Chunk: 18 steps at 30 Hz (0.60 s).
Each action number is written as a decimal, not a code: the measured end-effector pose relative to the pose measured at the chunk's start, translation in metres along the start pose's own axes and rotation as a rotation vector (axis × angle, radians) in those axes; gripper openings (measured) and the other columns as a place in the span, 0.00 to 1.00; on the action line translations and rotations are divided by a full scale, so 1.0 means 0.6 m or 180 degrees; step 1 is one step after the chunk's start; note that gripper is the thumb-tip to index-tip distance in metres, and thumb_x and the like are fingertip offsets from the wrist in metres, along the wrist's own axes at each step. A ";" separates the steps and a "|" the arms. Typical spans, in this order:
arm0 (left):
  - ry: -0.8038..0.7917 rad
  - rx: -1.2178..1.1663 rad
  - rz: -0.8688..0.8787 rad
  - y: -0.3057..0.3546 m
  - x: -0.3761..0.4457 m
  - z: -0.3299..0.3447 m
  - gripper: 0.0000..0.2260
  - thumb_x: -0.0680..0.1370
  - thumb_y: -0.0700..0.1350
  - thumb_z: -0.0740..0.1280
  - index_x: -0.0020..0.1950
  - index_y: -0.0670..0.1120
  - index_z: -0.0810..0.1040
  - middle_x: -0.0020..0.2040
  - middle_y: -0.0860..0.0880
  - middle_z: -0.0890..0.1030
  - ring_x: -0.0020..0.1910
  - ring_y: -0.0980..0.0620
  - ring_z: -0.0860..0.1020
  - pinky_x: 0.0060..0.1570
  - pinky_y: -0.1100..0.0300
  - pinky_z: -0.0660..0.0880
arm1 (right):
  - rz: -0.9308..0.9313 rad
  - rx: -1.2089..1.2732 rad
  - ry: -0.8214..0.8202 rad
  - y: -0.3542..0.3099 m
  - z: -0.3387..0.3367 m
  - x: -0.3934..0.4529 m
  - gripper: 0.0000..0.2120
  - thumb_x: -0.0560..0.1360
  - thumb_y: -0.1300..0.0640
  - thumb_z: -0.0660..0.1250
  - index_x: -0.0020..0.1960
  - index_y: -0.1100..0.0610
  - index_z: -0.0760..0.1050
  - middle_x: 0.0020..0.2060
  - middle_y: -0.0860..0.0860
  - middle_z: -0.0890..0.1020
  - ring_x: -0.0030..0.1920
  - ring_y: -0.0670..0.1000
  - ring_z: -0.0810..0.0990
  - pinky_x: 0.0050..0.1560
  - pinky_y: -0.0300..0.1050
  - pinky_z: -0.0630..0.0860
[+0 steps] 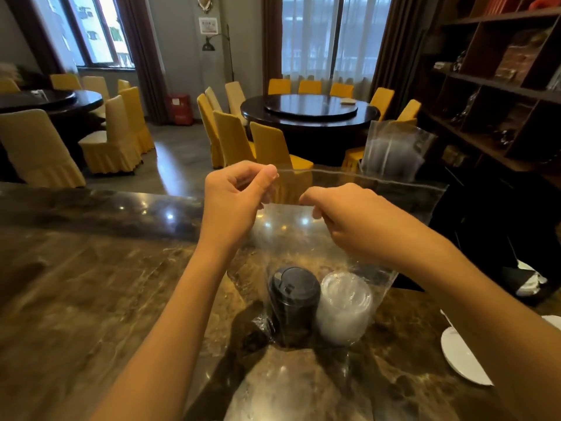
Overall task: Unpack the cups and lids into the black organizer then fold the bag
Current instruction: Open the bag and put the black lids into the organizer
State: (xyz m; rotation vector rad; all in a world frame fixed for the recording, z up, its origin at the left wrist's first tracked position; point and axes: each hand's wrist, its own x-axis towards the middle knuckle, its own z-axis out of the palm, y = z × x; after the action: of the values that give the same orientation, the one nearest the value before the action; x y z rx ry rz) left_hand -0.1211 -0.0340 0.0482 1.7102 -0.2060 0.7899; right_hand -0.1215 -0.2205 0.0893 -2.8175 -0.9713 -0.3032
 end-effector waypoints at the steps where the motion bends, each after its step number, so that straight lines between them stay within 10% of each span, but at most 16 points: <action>1: 0.0027 0.0012 0.0005 0.002 -0.001 0.000 0.08 0.80 0.40 0.69 0.45 0.38 0.84 0.35 0.40 0.83 0.31 0.57 0.78 0.33 0.61 0.76 | 0.0054 0.0025 -0.0221 0.002 0.001 0.006 0.20 0.78 0.66 0.60 0.65 0.50 0.72 0.55 0.53 0.81 0.49 0.54 0.81 0.45 0.49 0.80; 5: 0.0035 -0.0019 0.0012 0.005 -0.006 0.001 0.09 0.81 0.39 0.68 0.46 0.34 0.83 0.36 0.35 0.82 0.31 0.55 0.77 0.33 0.61 0.75 | 0.0005 0.1145 -0.1795 0.011 0.000 0.029 0.20 0.77 0.71 0.58 0.58 0.53 0.80 0.46 0.45 0.83 0.28 0.46 0.84 0.22 0.35 0.72; 11: -0.0084 -0.0144 -0.0012 0.012 -0.017 0.011 0.06 0.81 0.41 0.68 0.48 0.40 0.84 0.38 0.42 0.84 0.34 0.58 0.79 0.36 0.64 0.76 | 0.0094 0.1102 -0.2646 0.022 0.054 0.061 0.18 0.78 0.71 0.57 0.59 0.58 0.81 0.44 0.51 0.83 0.27 0.52 0.84 0.22 0.39 0.73; 18: -0.0463 -0.0309 -0.0432 -0.073 -0.106 -0.016 0.35 0.71 0.66 0.72 0.74 0.55 0.68 0.67 0.49 0.76 0.65 0.53 0.77 0.62 0.57 0.77 | -0.0295 0.0141 -0.2300 0.033 0.176 0.091 0.20 0.77 0.52 0.69 0.66 0.58 0.74 0.58 0.53 0.80 0.57 0.55 0.80 0.61 0.53 0.76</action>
State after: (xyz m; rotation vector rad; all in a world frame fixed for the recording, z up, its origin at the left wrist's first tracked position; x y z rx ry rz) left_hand -0.1499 -0.0288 -0.0236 1.6715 -0.2216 0.5478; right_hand -0.0520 -0.1823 -0.0018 -2.8698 -1.1936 0.7714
